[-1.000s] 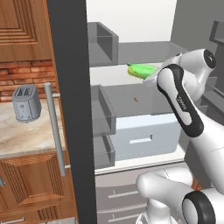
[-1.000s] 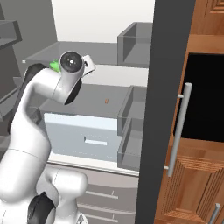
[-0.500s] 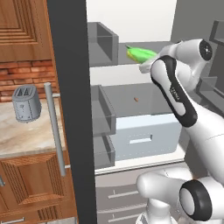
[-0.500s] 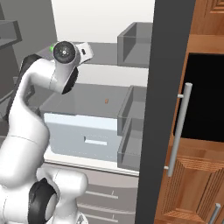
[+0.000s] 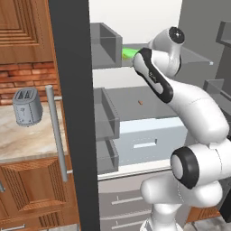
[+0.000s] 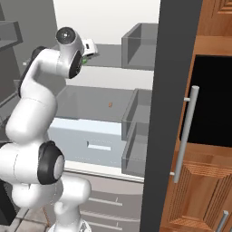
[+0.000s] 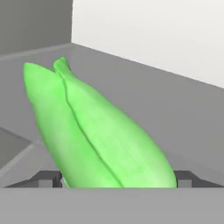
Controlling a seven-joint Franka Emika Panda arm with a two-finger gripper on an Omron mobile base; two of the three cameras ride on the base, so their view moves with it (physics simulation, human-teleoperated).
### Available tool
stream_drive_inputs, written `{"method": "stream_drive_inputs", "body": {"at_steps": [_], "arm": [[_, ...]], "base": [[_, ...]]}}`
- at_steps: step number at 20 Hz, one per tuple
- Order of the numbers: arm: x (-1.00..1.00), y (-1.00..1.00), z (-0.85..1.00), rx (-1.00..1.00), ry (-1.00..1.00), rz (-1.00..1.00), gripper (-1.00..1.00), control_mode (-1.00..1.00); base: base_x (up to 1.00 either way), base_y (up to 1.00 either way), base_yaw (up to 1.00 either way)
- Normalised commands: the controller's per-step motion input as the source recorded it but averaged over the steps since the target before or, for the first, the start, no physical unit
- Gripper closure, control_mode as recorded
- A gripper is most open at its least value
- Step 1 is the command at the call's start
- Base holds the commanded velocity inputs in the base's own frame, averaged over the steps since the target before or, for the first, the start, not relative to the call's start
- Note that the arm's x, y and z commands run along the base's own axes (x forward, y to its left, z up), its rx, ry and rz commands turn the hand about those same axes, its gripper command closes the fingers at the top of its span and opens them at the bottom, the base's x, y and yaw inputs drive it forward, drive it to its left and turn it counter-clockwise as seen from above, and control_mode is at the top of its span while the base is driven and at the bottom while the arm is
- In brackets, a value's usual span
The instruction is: Move the corn and sushi from the second highest shelf to the top shelf to make space. Then, place the pitcher from the counter on the cleared second highest shelf.
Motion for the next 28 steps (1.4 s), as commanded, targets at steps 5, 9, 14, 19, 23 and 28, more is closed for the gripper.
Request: {"method": "stream_drive_inputs", "body": {"at_steps": [5,9,14,19,23,28], "arm": [[0.91,0.12,-0.21,0.00,0.12,-0.03,1.00,-1.00],[0.99,0.00,-0.01,0.02,0.00,-0.05,1.00,-1.00],[0.97,0.06,-0.12,0.01,0.00,-0.05,1.00,-1.00],[0.73,0.23,-0.31,0.00,0.00,-0.05,-1.00,-1.00],[0.04,0.02,-0.50,0.00,-0.01,-0.06,-1.00,-1.00],[-0.04,0.00,-0.44,0.00,-0.11,-0.08,-1.00,-1.00]], "base": [[0.00,0.00,0.00],[0.00,0.00,0.00],[0.00,0.00,0.00],[0.00,0.00,0.00],[0.00,0.00,0.00],[0.00,0.00,0.00]]}}
